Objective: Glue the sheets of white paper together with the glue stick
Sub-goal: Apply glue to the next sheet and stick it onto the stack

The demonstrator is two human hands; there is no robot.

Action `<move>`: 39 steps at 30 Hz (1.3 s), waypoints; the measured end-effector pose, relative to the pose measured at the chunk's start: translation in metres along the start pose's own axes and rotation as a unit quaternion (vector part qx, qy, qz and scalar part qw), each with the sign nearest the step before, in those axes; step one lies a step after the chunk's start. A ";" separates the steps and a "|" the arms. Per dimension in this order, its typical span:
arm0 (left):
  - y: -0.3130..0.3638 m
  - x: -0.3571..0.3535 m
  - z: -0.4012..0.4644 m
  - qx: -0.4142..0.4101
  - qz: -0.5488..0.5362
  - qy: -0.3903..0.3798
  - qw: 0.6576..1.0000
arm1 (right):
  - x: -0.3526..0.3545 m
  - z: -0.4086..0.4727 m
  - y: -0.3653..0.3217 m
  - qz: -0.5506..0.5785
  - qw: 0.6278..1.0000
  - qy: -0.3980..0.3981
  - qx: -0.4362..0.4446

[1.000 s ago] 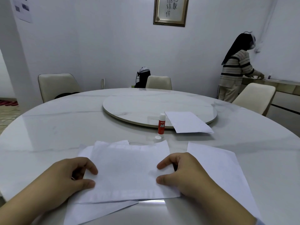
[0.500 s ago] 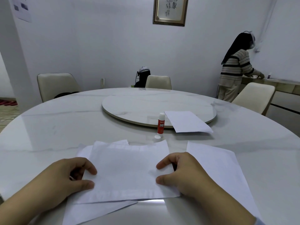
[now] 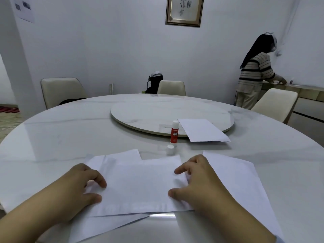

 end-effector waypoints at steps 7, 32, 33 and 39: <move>0.069 -0.013 0.019 -0.053 0.056 0.070 0.995 | -0.015 0.021 -0.039 -0.041 0.996 -0.001 0.082; 0.034 -0.051 0.014 0.012 0.162 -0.001 0.987 | -0.068 0.013 -0.004 -0.202 0.973 -0.100 0.054; 0.033 -0.051 0.014 0.014 0.160 -0.005 0.987 | -0.067 0.013 -0.003 -0.199 0.974 -0.099 0.051; 0.020 -0.042 0.013 0.028 0.167 0.000 0.986 | -0.063 0.013 -0.001 -0.176 0.978 -0.102 0.047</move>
Point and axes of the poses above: each hand's wrist, its own z-axis towards the middle knuckle, its own x-axis out of the back of the hand, y = z × x, the point moved 10 cm from there along z, towards the middle knuckle, and after that the axes turned 12 degrees about y, right-handed, at the moved point
